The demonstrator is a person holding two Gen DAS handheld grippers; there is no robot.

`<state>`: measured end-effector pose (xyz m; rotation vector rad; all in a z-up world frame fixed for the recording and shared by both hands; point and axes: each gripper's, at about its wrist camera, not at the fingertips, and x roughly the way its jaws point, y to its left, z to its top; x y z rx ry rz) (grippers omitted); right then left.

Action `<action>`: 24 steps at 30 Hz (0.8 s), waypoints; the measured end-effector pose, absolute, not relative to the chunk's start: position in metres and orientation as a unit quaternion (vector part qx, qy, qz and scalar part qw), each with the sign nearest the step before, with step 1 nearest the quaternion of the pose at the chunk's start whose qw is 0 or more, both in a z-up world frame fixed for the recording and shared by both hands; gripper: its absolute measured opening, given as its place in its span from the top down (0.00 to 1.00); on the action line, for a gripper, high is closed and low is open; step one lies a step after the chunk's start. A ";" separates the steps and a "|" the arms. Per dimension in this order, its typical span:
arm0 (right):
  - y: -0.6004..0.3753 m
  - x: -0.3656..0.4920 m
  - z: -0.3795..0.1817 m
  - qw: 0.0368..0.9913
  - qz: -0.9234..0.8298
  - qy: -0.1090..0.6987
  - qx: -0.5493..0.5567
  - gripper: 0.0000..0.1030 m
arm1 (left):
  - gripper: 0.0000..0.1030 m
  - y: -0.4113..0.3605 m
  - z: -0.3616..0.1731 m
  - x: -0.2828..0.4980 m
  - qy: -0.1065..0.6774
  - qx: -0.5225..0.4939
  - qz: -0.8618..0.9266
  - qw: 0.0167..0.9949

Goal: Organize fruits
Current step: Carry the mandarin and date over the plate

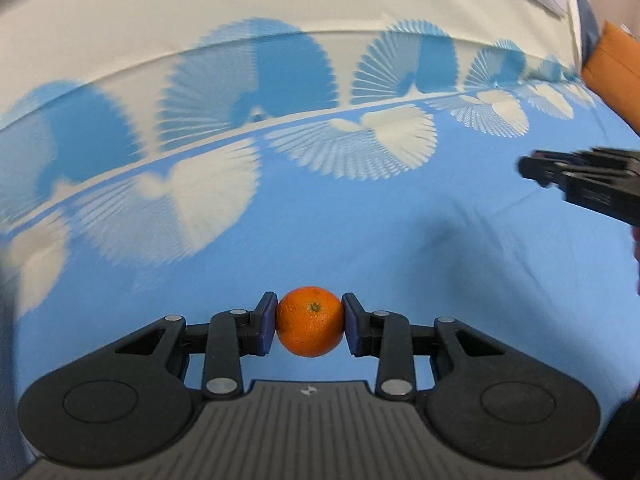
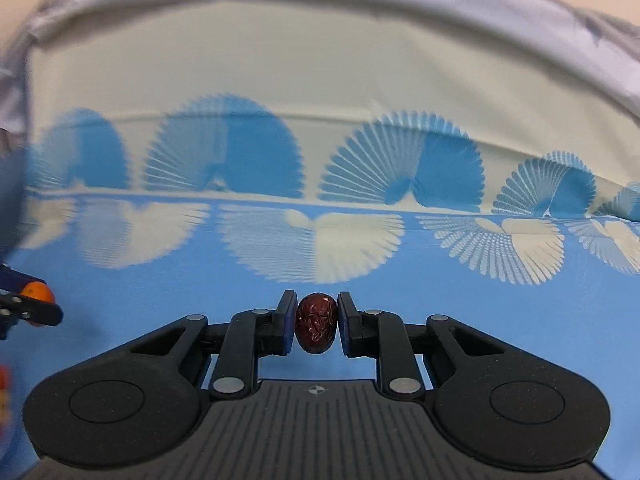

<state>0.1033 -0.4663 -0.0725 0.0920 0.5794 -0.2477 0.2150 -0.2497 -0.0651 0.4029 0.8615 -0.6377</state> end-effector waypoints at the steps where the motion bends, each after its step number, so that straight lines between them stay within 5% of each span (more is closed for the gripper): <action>1: -0.452 0.089 -0.065 0.951 -0.119 0.282 0.048 0.78 | 0.63 -0.233 -0.055 0.200 0.409 0.183 -0.292 0.845; 12: -0.285 -0.053 -0.012 0.958 -0.019 0.273 0.087 0.78 | 0.63 -0.080 0.003 0.065 0.433 0.154 -0.181 0.869; 24: -0.150 -0.129 -0.030 0.945 0.062 0.320 -0.007 0.78 | 0.63 -0.008 -0.002 -0.032 0.444 0.146 -0.131 0.874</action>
